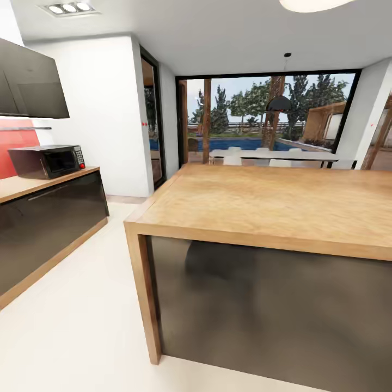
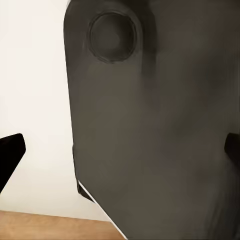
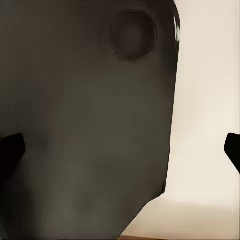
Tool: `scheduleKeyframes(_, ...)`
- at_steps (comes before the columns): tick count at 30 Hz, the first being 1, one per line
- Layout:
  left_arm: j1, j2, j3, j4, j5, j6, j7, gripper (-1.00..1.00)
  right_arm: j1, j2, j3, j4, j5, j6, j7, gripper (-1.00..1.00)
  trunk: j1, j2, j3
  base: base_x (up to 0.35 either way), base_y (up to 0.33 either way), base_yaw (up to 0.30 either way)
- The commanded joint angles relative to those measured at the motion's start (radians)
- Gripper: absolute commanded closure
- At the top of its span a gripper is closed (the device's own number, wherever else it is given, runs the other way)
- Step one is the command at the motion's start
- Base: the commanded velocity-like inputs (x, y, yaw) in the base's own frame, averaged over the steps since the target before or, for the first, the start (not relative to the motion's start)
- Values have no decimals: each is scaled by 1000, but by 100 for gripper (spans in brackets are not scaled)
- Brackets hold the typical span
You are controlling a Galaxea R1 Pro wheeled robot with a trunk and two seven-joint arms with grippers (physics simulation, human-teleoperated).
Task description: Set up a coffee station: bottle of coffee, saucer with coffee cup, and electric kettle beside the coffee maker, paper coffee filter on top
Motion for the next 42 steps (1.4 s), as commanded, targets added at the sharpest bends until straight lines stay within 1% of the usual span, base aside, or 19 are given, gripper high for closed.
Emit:
scheduleKeyframes(1, 1, -2, 3, -5, 2, -6, -1, -100, -3, 6, -2, -6, -2, -6, -3, -100, 0, 0, 0, 0, 0, 0)
scheduleKeyframes(5, 1, -2, 2, -5, -1, -12, -1, -100, -3, 25, -2, -28, -2, -9, -3, -100, 0, 0, 0, 0, 0, 0)
scheduleKeyframes(13, 0, -3, -4, -6, 0, -13, -2, -100, -3, 28, -3, -64, -1, -15, -2, -100, 0, 0, 0, 0, 0, 0)
scheduleKeyframes(19, -1, -4, -4, -5, 1, -47, -2, -100, -3, 28, -3, -95, -3, -17, 4, -100, 0, 0, 0, 0, 0, -53)
scheduleKeyframes(23, 0, -2, -3, -5, 0, -69, -2, -100, -3, 28, -4, -115, -3, -17, 4, -100, 0, 0, 0, 0, 0, -234)
scheduleKeyframes(29, 0, -5, 1, -5, 2, -103, -3, -100, -3, 28, -5, -117, -3, -17, 5, -100, 0, 0, 0, 0, 0, -264)
scheduleKeyframes(30, 0, -5, 2, -5, 2, -169, -2, -100, -3, 28, -5, -117, -3, -17, 5, -100, 0, 0, 0, 0, 0, -267)
scheduleKeyframes(32, 0, -5, 3, -5, 2, -167, -1, -100, -3, 28, -5, -117, -3, -17, 5, -100, 0, 0, 0, 0, 0, -267)
scheduleKeyframes(42, 0, -5, 8, -4, 5, -160, 4, -100, -3, 29, 0, -115, -1, -17, 5, -100, -38, 70, 31, 0, 0, -254)
